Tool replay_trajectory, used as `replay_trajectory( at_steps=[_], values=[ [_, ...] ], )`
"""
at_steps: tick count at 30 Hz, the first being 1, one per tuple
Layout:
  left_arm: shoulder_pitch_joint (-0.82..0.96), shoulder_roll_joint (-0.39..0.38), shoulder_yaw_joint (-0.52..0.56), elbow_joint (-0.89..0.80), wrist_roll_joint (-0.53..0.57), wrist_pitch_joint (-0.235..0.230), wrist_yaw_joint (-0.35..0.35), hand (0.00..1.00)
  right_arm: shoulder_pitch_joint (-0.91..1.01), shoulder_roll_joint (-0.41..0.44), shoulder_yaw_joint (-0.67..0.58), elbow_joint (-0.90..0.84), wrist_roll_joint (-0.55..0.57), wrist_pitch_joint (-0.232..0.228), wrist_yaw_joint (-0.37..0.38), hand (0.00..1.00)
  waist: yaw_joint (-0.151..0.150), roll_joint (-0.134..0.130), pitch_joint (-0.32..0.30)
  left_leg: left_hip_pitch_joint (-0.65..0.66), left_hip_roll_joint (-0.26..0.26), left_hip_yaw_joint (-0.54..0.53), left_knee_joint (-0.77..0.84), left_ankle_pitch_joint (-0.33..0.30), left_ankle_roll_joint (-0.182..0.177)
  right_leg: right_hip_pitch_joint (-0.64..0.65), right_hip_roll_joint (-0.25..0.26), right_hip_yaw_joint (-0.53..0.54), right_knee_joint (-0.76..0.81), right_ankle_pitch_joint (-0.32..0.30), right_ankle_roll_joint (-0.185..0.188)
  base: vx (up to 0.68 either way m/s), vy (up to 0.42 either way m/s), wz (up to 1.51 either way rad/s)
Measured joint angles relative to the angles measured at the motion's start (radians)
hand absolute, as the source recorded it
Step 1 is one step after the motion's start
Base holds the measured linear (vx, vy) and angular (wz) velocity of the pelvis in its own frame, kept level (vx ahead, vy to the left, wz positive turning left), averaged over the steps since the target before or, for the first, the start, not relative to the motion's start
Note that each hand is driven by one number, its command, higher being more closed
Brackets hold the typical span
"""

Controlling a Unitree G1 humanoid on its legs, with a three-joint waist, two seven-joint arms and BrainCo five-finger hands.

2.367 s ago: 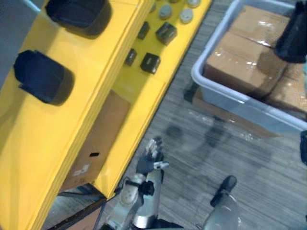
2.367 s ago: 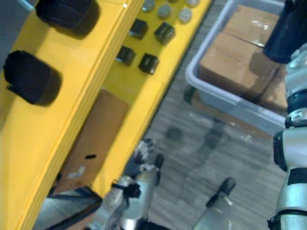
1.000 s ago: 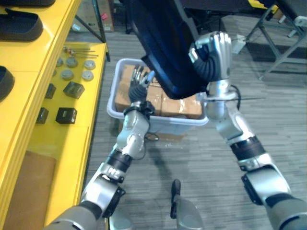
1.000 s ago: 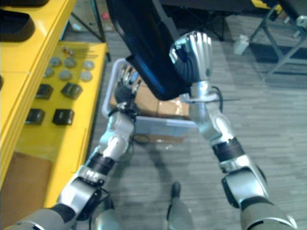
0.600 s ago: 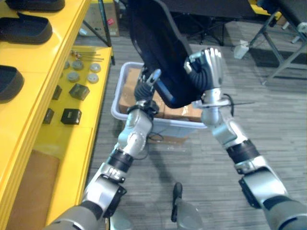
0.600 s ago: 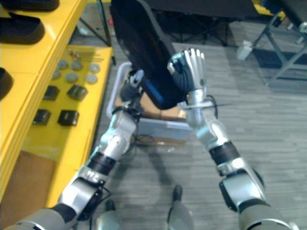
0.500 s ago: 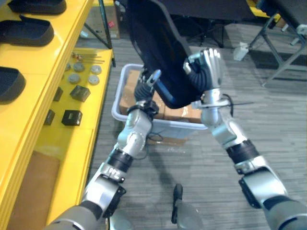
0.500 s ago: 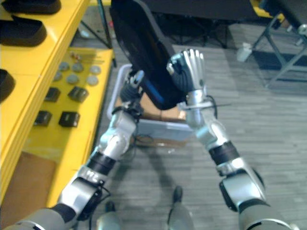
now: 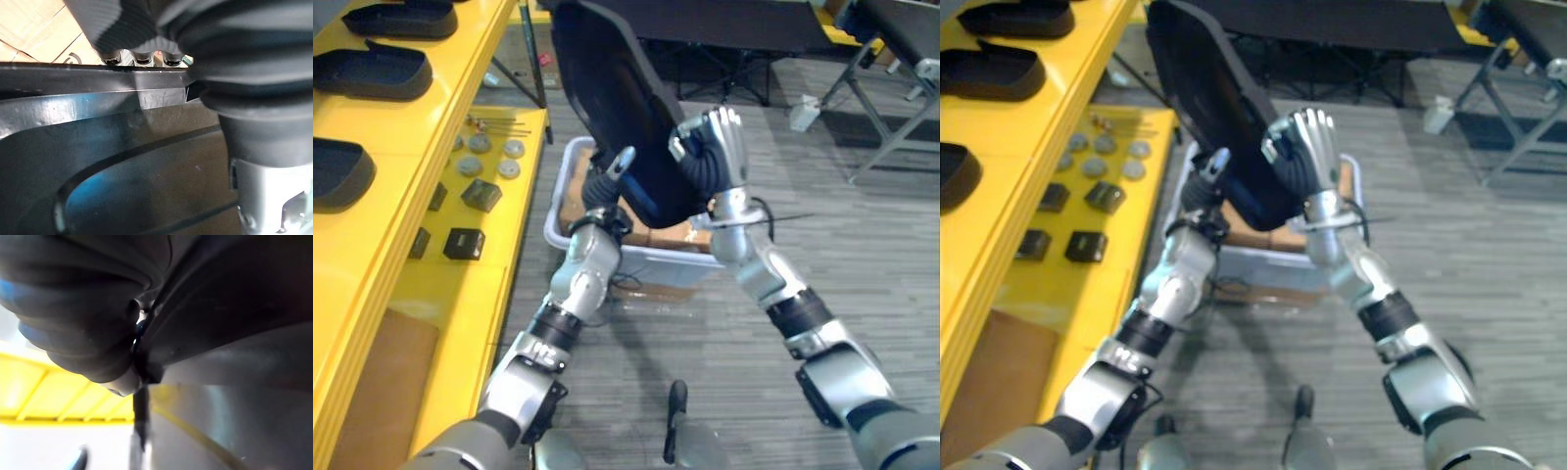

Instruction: Walk over and take plastic housings, then place them on the shelf

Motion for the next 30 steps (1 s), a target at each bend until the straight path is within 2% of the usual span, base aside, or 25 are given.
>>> replay_trajectory(
  at_steps=[1, 2, 5, 13, 17, 20, 21, 27, 30],
  values=[
    [0.000, 0.000, -0.003, 0.005, 0.000, 0.002, 0.000, 0.00, 0.000, 0.006, 0.002, -0.008, 0.005, 0.000, 0.003, 1.00, 0.000, 0.000, 0.000, 0.000, 0.000, -0.001, 0.002, 0.000, 0.000, 0.002, 0.000, 0.000, 0.000, 0.000, 0.000, 0.00, 0.000, 0.00],
    [0.000, -0.001, -0.004, 0.010, 0.001, 0.011, 0.001, 1.00, 0.001, 0.008, 0.006, -0.011, 0.018, -0.004, 0.004, 1.00, -0.003, 0.000, 0.000, 0.000, 0.000, -0.001, 0.004, -0.001, -0.001, 0.003, 0.000, 0.000, 0.000, 0.000, 0.000, 0.00, 0.000, 0.00],
    [0.001, 0.000, -0.004, 0.026, 0.002, 0.018, 0.001, 1.00, 0.003, 0.011, 0.034, -0.051, 0.025, -0.021, 0.007, 1.00, -0.007, 0.000, 0.000, 0.000, 0.001, -0.001, 0.006, -0.001, -0.001, 0.003, 0.000, 0.000, 0.000, 0.001, 0.000, -0.02, 0.018, 0.00],
    [0.001, 0.000, -0.003, 0.028, -0.003, 0.005, 0.003, 1.00, 0.033, 0.015, 0.035, -0.058, 0.087, -0.021, 0.008, 1.00, -0.010, 0.000, 0.000, 0.000, 0.001, -0.001, 0.009, -0.001, -0.001, 0.003, 0.000, 0.000, -0.001, 0.002, -0.001, -0.02, 0.017, 0.00],
    [0.001, 0.000, -0.003, 0.049, -0.077, -0.045, -0.038, 1.00, 0.052, 0.021, 0.037, -0.096, 0.105, -0.021, 0.021, 1.00, -0.013, 0.000, 0.000, 0.001, 0.000, 0.005, 0.008, -0.001, -0.001, 0.003, 0.001, 0.004, -0.014, 0.009, -0.002, -0.01, 0.020, -0.03],
    [0.004, -0.001, -0.005, 0.062, -0.089, -0.075, -0.066, 1.00, 0.068, 0.023, 0.034, -0.118, 0.108, -0.021, 0.029, 1.00, -0.014, 0.000, 0.000, 0.001, 0.000, 0.006, 0.007, -0.001, -0.001, 0.003, 0.001, 0.005, -0.016, 0.010, -0.002, -0.01, 0.011, 0.00],
    [0.006, -0.001, -0.008, 0.063, -0.089, -0.090, -0.076, 1.00, 0.069, 0.023, 0.033, -0.124, 0.110, -0.020, 0.029, 0.00, -0.014, 0.000, 0.000, 0.001, -0.001, 0.007, 0.006, -0.001, -0.001, 0.003, 0.001, 0.005, -0.016, 0.010, -0.002, -0.02, 0.034, 0.00],
    [0.010, -0.003, -0.028, 0.064, -0.125, -0.153, -0.117, 1.00, 0.081, 0.053, 0.025, -0.164, 0.164, -0.025, 0.029, 0.00, -0.016, 0.001, 0.000, 0.012, -0.003, 0.013, -0.003, -0.001, 0.000, 0.004, 0.000, 0.011, -0.016, 0.010, -0.001, -0.01, 0.014, -0.02],
    [0.025, -0.010, -0.028, 0.064, -0.092, -0.187, -0.104, 1.00, 0.094, 0.068, 0.022, -0.164, 0.213, -0.057, 0.052, 0.00, -0.016, 0.009, -0.004, 0.016, -0.006, 0.015, -0.009, 0.000, 0.000, 0.005, -0.002, 0.013, -0.017, 0.010, -0.001, 0.00, 0.000, 0.00]
  ],
)
